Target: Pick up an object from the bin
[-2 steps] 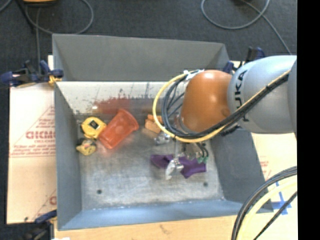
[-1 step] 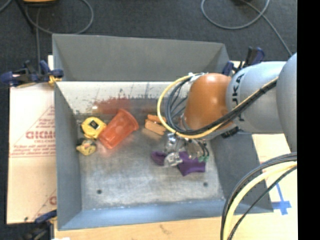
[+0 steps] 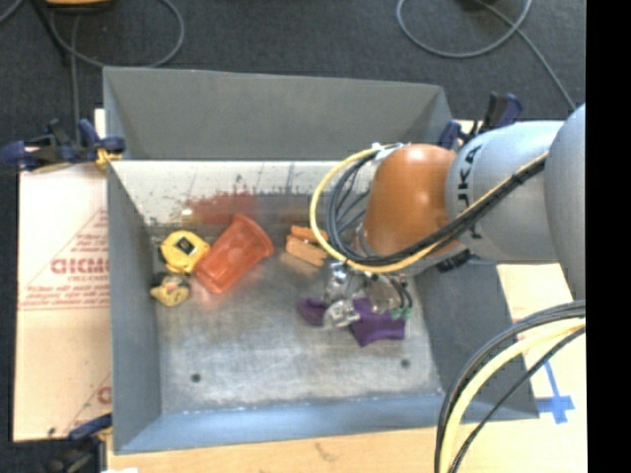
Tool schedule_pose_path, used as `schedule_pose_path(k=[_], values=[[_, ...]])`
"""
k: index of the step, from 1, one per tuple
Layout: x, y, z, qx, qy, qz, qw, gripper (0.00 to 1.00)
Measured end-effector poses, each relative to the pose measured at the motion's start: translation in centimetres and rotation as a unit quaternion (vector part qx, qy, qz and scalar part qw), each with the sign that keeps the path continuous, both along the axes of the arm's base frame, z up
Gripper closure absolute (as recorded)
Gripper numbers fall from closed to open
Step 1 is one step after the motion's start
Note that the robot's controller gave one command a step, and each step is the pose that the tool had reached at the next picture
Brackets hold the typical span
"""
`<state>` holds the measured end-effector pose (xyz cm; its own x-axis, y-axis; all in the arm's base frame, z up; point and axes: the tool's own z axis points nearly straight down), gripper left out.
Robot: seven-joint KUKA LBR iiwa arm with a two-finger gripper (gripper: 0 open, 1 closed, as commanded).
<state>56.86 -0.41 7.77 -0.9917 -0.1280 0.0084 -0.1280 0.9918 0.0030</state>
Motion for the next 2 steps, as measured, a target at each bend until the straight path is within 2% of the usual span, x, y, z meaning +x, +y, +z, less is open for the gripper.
schedule_pose_path(k=[1, 2], values=[[-2.63, -0.75, 12.04, 0.0, -0.0062, -0.023, 0.9997, 1.0], [-2.65, -0.78, 12.02, 0.0, -0.006, -0.023, 0.9997, 1.0]])
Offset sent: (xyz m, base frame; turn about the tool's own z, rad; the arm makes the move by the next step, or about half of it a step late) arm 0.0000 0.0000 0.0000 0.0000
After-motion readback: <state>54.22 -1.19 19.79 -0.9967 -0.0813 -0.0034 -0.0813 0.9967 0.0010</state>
